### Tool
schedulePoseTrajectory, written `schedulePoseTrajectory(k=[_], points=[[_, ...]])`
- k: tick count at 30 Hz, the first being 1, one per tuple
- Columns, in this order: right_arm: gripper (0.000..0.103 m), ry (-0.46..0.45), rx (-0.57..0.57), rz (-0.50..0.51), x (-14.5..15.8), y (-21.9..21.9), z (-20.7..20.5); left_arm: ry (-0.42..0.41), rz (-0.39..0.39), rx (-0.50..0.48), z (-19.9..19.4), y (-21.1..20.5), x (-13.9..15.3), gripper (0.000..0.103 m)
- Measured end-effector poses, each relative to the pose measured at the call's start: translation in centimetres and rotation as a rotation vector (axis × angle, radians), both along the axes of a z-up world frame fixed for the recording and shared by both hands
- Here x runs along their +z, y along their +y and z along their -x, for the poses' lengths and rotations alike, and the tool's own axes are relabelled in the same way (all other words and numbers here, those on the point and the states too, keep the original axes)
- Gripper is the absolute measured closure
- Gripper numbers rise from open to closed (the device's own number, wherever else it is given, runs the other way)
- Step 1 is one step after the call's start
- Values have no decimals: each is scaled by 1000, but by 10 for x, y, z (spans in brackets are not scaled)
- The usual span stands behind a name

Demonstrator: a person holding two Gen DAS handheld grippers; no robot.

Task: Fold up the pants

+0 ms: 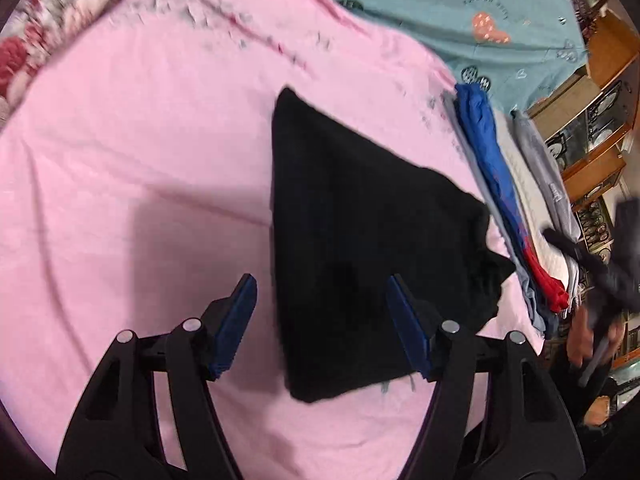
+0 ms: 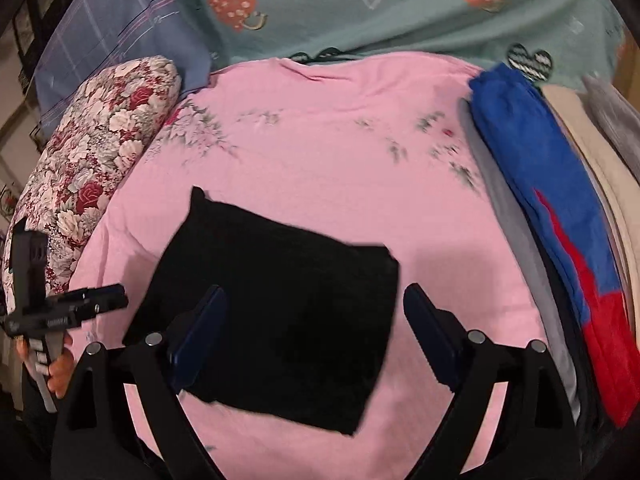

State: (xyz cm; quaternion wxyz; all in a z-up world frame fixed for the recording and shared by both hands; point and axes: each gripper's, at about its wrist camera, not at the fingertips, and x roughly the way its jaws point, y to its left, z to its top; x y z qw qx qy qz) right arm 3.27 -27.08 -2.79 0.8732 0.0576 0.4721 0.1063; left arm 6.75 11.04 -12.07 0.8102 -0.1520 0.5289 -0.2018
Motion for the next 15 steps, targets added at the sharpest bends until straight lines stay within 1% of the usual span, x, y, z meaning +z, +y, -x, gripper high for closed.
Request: schedulePoseTrajectory(k=[2,3,5,6,8,11,13,14,15], points=[[13,19,-87,-8,-16,-31,43,50,6,-18,-13,-5,-18,34],[13,24,-112,-10,-20,-39,55,81,27,-36,-22,-9,-26,33],[13,46,-195,-17,-34,-59,88,72,38,-52,-34,-13,-26,32],[13,61,-234,-33,-40,-70,100,86,60,-65,-41,-17,-28,30],[13,81,-275,-77,-45,-84,114,118,111,-82,-52,-22,-29,29],[13,105,-267,-181,-46,-94,112,127,145,-101,-59,-31,-30,30],[13,142,-222,-285,-52,-89,94,91,99,-111,-53,-36,-30,36],[13,161,-204,-315,-54,-83,86,72,68,-114,-51,-39,-29,42],[13,182,-188,-339,-57,-78,77,58,43,-117,-48,-38,-29,44]])
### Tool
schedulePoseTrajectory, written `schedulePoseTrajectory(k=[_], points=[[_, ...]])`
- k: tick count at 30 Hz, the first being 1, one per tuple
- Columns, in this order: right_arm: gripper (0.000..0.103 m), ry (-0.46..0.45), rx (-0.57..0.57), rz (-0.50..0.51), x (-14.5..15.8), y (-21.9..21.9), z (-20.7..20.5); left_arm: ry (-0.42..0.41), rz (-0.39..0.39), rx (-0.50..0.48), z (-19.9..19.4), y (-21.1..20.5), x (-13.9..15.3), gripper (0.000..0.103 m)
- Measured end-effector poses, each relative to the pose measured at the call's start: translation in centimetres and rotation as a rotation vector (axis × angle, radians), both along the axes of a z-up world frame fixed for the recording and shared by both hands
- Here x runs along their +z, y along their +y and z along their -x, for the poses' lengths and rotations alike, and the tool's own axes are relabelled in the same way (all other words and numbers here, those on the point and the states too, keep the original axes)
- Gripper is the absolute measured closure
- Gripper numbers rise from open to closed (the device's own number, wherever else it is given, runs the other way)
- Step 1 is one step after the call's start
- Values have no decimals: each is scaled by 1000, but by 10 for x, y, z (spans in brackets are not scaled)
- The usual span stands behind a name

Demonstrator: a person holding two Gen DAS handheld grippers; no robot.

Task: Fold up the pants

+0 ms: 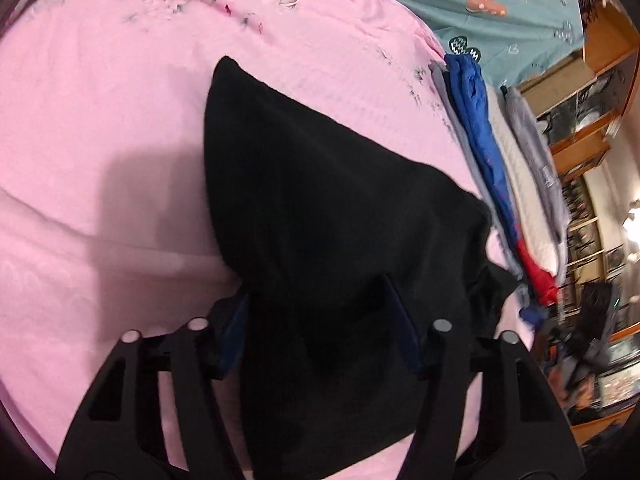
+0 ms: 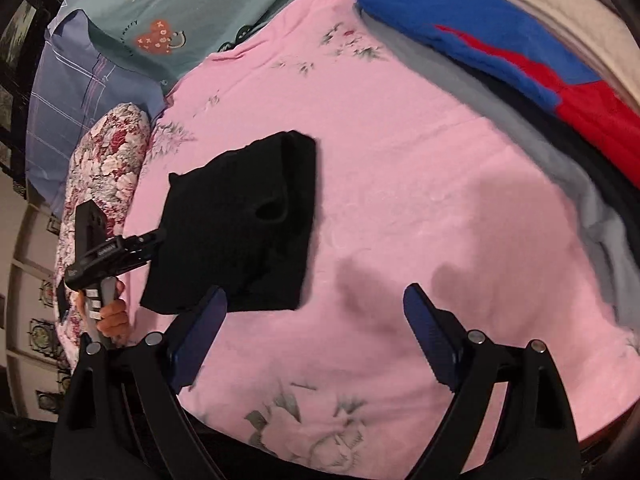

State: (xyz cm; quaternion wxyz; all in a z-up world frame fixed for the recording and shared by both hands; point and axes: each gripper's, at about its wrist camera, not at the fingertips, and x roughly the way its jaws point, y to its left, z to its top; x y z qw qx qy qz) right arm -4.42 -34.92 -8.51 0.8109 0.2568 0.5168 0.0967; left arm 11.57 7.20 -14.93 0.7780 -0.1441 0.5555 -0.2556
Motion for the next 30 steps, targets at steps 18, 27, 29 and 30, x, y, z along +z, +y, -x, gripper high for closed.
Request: schedulePoseTrajectory(k=[18,27,29,30], points=[[12,108,187,-38,-44,63,-123,63,76,-29,-11,5,-3,36],[75,-35,222,186,-8,96,-100,-124,-19,-13,26,-15,31,75],[75,-65,231,220,2,102,-96,-152,-3,-12,30,-16,45,75],[75,-72,229,219,6,103,-96,-156,6,-9,30,-15,50,75]])
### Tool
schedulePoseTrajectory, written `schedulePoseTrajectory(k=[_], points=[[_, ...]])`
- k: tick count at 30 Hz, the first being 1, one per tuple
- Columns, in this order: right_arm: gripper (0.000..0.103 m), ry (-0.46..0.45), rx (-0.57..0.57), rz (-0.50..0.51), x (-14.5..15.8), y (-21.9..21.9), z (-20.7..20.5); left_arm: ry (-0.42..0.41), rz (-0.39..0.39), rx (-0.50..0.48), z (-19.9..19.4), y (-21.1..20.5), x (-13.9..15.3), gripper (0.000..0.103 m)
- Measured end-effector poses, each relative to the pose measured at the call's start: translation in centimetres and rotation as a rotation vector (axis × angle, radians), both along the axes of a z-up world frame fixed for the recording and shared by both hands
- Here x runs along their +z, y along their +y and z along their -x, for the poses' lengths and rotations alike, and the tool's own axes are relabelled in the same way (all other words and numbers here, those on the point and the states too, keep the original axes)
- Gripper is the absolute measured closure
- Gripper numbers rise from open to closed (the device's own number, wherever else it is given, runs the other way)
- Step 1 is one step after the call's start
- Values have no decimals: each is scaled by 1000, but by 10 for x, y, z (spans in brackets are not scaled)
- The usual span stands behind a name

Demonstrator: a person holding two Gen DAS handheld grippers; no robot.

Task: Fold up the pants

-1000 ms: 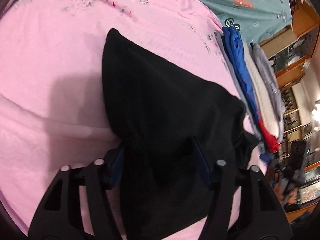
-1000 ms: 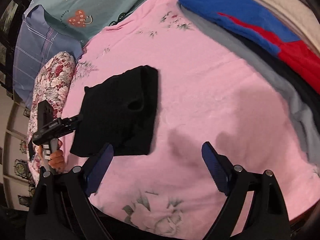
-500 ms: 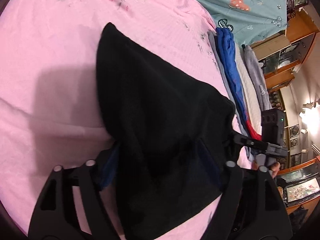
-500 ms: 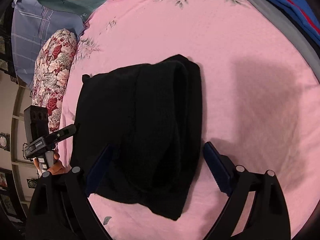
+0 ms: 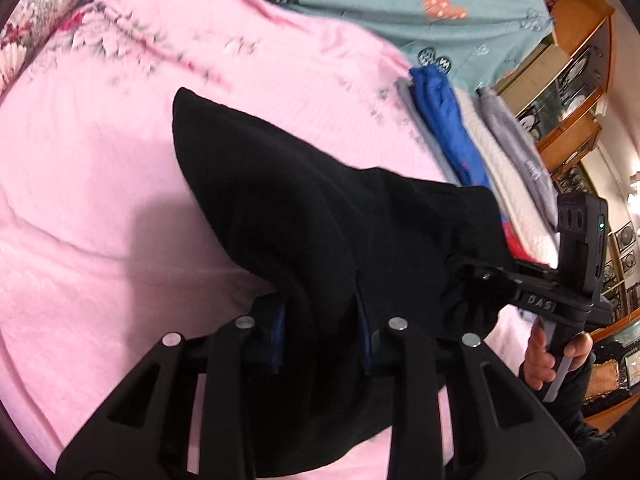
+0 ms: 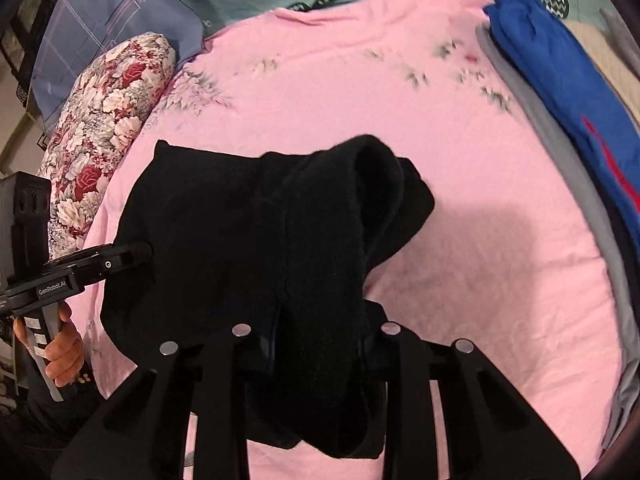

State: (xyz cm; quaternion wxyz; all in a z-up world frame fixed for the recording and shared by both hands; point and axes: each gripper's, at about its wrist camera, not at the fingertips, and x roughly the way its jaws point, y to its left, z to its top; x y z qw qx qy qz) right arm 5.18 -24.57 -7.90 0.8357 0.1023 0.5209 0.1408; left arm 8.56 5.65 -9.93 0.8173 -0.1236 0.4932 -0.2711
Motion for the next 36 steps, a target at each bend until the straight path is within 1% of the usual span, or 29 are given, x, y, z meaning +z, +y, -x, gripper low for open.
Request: schedulePoseTrajectory(k=[3,5,6,7,9,11,12,14,16,19,20,21,22,23,24,25,27,28,30,31,32,33,34,35,36], points=[[75,-12,15,-22,19,4,-12,-20,7,-6,-16,5,24,75],[75,-28,36,-8,37,10,-37,-13,14,4,-43,9,39,75],[75,-38,39,-8,45,12,-54,-12,20,9,-69,12,50,75],[75,-51,42,-8,53,13,-72,-16,21,22,-85,15,55,75],[75,-79,42,-7,62,16,-107,-35,-4,46,-132,12,67,75],[75,-102,29,-3,65,19,-154,-51,-34,78,-175,9,72,75],[75,-109,26,6,63,21,-185,-60,-56,88,-200,6,71,75],[75,-108,12,19,53,25,-228,-64,-78,114,-239,3,64,75],[75,-102,5,32,36,29,-274,-57,-106,138,-282,1,49,75],[75,-80,0,40,5,32,-325,-23,-125,166,-330,6,17,74],[75,-73,0,44,-4,32,-337,-12,-138,171,-336,8,8,74],[75,-68,-1,56,-12,31,-345,11,-157,171,-344,9,-7,69],[72,-62,2,68,-23,31,-353,19,-154,169,-345,11,-15,64],[68,-57,4,69,-29,30,-356,14,-155,176,-343,14,-18,50],[55,-56,-2,75,-33,29,-356,-4,-170,203,-340,18,-18,30],[38,-67,-22,103,-35,29,-355,-17,-184,224,-337,22,-18,24],[30,-79,-43,155,-31,29,-351,-10,-192,230,-336,28,-14,23],[30,-73,-47,173,-27,30,-349,-3,-199,241,-333,32,-10,23],[30,-84,-75,222,-9,30,-341,-34,-213,269,-319,37,11,23],[30,-122,-96,261,11,29,-329,-67,-224,277,-309,38,24,22],[30,-161,-114,294,29,29,-318,-109,-242,287,-296,37,39,18],[27,-212,-131,326,53,33,-301,-170,-270,302,-276,34,58,10],[16,-248,-141,345,71,36,-287,-218,-288,317,-258,33,73,5],[11,-280,-153,359,86,39,-273,-269,-308,342,-231,28,91,2],[6,-329,-171,376,106,43,-247,-289,-315,353,-214,26,100,2]])
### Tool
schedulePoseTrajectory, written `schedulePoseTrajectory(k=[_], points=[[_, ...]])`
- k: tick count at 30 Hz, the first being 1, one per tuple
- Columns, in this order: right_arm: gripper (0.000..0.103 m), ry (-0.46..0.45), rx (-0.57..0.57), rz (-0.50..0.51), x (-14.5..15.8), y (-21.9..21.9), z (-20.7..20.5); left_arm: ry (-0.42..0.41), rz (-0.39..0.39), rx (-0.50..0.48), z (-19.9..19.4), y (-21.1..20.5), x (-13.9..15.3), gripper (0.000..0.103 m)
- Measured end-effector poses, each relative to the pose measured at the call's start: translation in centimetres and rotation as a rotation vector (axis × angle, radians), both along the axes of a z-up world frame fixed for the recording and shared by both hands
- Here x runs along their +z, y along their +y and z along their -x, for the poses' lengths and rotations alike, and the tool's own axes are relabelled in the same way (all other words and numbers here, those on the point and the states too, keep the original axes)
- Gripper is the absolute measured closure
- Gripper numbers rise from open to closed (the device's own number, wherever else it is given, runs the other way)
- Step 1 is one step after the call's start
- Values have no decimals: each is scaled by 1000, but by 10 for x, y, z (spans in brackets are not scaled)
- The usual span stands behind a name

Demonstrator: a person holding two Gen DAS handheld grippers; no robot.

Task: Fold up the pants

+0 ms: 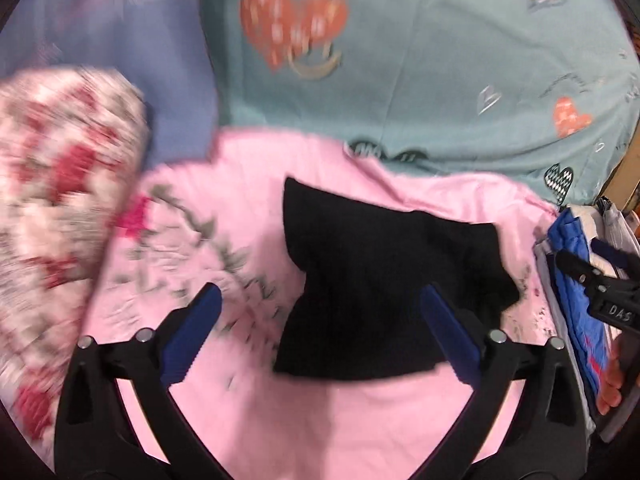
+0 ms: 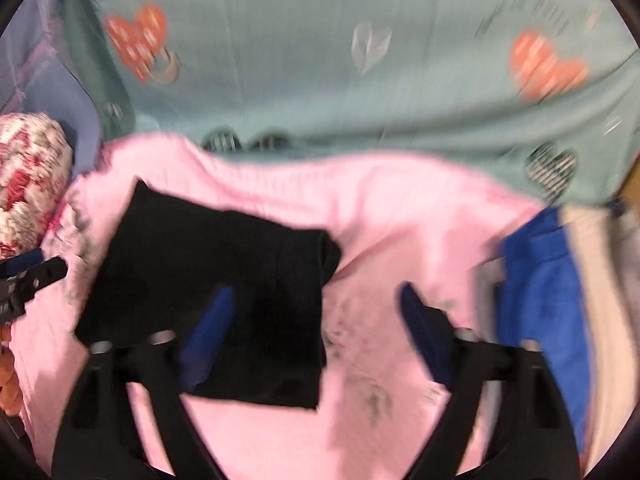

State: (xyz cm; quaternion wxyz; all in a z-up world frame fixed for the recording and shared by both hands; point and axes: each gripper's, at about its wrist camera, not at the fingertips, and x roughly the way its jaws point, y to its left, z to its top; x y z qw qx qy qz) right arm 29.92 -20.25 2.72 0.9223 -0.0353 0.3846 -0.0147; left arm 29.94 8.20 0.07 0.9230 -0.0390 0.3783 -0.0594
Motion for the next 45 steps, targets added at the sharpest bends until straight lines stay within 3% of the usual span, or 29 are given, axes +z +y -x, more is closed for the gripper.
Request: schedulePoseTrajectory(k=[1,5,9,11,14,20,25,30,45], points=[[6,0,0,0,0,0,0,-20,3,-1,22,-4,9,2],[5,-66,-7,-30,28,10,80,-43,-45,-4,105,-29,16,2],[5,-84,-24,-87,15,10,156,-90,-9,-27,158,-39,5,2],[5,-97,-40,-100,4,9,182,-124,-54,-21,172,-47,-2,2],[5,-134,-73,-84,-7,9,193,-144,-130,-23,177,-59,-13,2],[5,-165,-125,-72,-20,5,196,-147,-133,10,176,-59,-34,2],[5,-117,-152,-82,-42,-3,187,-81,-154,22,163,-61,-58,2],[5,-49,-142,-83,-62,-5,176,-76,-183,17,163,-66,-67,2],[5,-24,-114,-88,-67,0,176,-55,-140,37,160,-60,-68,2]])
